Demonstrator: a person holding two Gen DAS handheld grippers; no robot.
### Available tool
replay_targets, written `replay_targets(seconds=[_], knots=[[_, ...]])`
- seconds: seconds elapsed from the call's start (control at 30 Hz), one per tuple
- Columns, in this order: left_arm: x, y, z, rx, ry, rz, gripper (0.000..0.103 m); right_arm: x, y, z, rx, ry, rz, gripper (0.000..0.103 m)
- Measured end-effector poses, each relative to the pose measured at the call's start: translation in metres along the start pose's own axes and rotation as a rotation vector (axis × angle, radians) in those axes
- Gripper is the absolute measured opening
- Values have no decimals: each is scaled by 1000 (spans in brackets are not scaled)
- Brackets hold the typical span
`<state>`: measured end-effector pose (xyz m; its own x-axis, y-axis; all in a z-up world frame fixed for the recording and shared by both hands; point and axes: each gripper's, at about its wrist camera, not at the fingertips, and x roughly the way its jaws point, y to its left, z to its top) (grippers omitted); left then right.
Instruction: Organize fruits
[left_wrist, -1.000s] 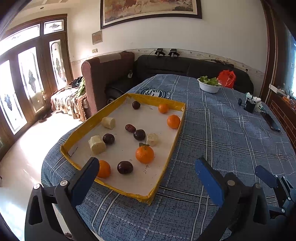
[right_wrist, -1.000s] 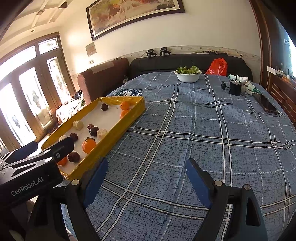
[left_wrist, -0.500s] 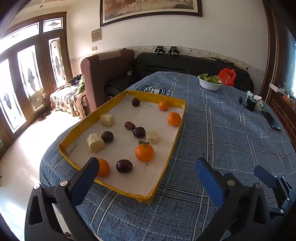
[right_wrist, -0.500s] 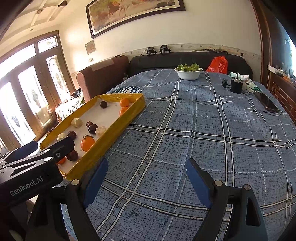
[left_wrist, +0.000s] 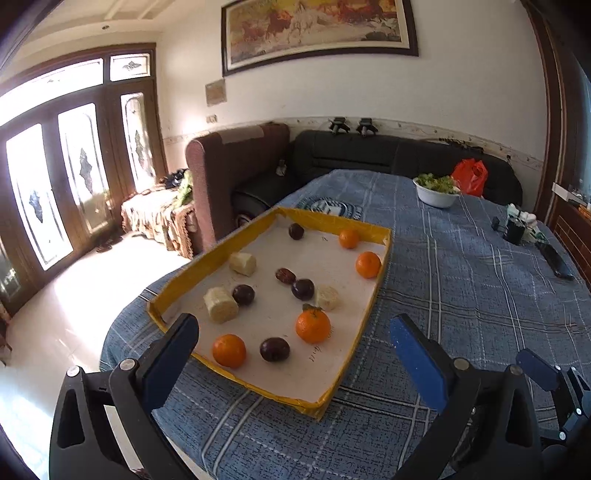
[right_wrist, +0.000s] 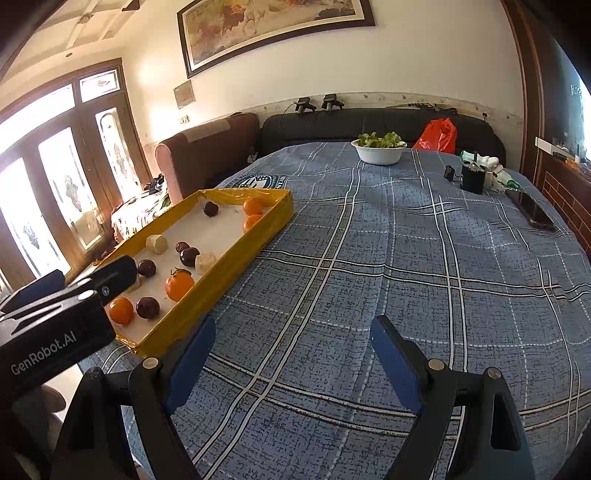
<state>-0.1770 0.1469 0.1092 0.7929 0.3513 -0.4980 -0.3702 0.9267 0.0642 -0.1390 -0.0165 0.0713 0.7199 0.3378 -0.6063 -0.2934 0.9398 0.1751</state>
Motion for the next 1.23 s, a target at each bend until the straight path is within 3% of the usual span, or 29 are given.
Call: replay_targets(seconds=[0.1,0.27,0.6,1.23], knots=[[-21,7,5,-22,-96,79,103,-4,3,0,-13,-13,-1,90],[-40,18,4,-64,-139,70,103,-15,11,-1,-46,-49,-5,90],[-27,22,0,-61,-35,-24,103,-24,22,-4,-95,-70,-8,93],[-14,23,0,-46,17,-45,103,-15,26,-6,-108,-43,7,93]])
